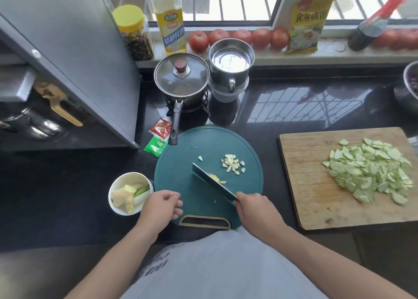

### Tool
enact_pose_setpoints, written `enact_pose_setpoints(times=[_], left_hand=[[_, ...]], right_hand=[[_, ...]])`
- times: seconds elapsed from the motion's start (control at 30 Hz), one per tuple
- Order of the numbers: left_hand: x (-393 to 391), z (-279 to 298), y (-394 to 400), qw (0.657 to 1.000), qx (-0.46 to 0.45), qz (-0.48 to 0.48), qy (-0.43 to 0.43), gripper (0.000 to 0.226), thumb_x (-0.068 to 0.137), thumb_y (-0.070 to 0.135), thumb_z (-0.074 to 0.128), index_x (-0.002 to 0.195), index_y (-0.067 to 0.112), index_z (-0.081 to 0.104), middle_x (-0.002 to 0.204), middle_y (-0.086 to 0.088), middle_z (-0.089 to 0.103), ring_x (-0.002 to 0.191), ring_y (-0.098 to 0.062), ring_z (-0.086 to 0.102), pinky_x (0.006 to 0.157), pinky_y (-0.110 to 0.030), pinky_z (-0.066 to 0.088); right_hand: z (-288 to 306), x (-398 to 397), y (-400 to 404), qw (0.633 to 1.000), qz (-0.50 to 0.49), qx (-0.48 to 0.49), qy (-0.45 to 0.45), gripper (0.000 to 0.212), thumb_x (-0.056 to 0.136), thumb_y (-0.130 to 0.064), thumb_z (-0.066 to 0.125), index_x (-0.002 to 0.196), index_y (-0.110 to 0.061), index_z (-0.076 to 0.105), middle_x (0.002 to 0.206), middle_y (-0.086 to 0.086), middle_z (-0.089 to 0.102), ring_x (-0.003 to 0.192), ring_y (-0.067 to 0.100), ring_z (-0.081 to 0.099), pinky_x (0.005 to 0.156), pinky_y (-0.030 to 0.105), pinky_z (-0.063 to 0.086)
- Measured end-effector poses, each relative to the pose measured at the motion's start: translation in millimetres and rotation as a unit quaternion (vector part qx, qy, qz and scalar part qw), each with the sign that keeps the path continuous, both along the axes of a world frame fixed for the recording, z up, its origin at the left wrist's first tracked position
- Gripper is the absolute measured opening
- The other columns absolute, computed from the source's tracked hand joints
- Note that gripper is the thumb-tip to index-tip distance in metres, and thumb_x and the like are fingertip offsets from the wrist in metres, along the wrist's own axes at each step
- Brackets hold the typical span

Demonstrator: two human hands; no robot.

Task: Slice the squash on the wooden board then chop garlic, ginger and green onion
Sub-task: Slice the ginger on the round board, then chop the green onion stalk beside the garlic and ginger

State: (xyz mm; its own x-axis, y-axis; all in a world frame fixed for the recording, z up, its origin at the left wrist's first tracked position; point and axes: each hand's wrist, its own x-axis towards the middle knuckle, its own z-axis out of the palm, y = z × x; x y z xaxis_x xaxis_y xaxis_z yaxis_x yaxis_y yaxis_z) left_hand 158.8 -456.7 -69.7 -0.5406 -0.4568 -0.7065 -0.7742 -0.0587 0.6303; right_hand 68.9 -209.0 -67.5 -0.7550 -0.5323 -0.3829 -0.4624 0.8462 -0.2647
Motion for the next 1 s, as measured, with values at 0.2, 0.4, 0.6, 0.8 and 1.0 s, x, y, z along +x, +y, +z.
enact_pose_setpoints(times=[0.2, 0.4, 0.6, 0.8, 1.0], left_hand=[[12.0, 12.5, -10.4, 0.998, -0.038, 0.024, 0.048, 0.021, 0.1, 0.007, 0.051, 0.101, 0.015, 0.071, 0.088, -0.003, 0.075, 0.069, -0.016, 0.072, 0.063, -0.027, 0.059], [24.1, 24.8, -67.5, 0.879, -0.462, -0.12, 0.017, 0.016, 0.085, 0.013, 0.068, 0.087, 0.027, 0.077, 0.097, 0.001, 0.064, 0.097, -0.029, 0.054, 0.08, -0.038, 0.048], [27.9, 3.0, -94.7, 0.72, -0.543, -0.43, -0.047, 0.018, 0.07, 0.03, 0.089, 0.079, 0.019, 0.078, 0.138, -0.021, 0.053, 0.13, -0.048, 0.043, 0.111, -0.061, 0.033], [15.6, -0.1, -99.3, 0.686, -0.54, -0.481, -0.082, 0.034, 0.06, 0.027, 0.092, 0.085, 0.011, 0.075, 0.128, -0.022, 0.058, 0.124, -0.046, 0.049, 0.11, -0.061, 0.037], [13.8, -5.1, -102.8, 0.703, -0.532, -0.471, -0.042, 0.015, 0.076, 0.026, 0.079, 0.082, 0.013, 0.077, 0.139, -0.017, 0.055, 0.133, -0.042, 0.042, 0.116, -0.057, 0.031]], right_hand=[[8.4, -32.3, 3.5, 0.996, -0.077, -0.033, -0.005, 0.026, 0.1, -0.038, 0.045, 0.077, -0.026, 0.044, 0.068, -0.004, 0.056, 0.057, 0.019, 0.053, 0.048, 0.03, 0.037], [4.2, -16.4, -0.3, 0.992, -0.095, -0.066, -0.048, 0.032, 0.098, -0.038, 0.049, 0.069, -0.025, 0.046, 0.063, -0.007, 0.057, 0.056, 0.016, 0.055, 0.046, 0.03, 0.04], [5.9, 0.1, -21.0, 0.985, -0.126, -0.098, -0.062, 0.031, 0.096, -0.039, 0.05, 0.073, -0.018, 0.049, 0.062, -0.003, 0.057, 0.059, 0.022, 0.055, 0.053, 0.035, 0.046], [11.1, -0.7, -22.8, 0.983, -0.138, -0.11, -0.049, 0.032, 0.097, -0.041, 0.048, 0.072, -0.021, 0.049, 0.06, -0.005, 0.057, 0.056, 0.017, 0.055, 0.051, 0.034, 0.045], [12.9, 1.2, -21.1, 0.981, -0.15, -0.114, -0.048, 0.031, 0.097, -0.039, 0.049, 0.073, -0.021, 0.051, 0.06, -0.005, 0.056, 0.056, 0.017, 0.054, 0.049, 0.031, 0.042]])
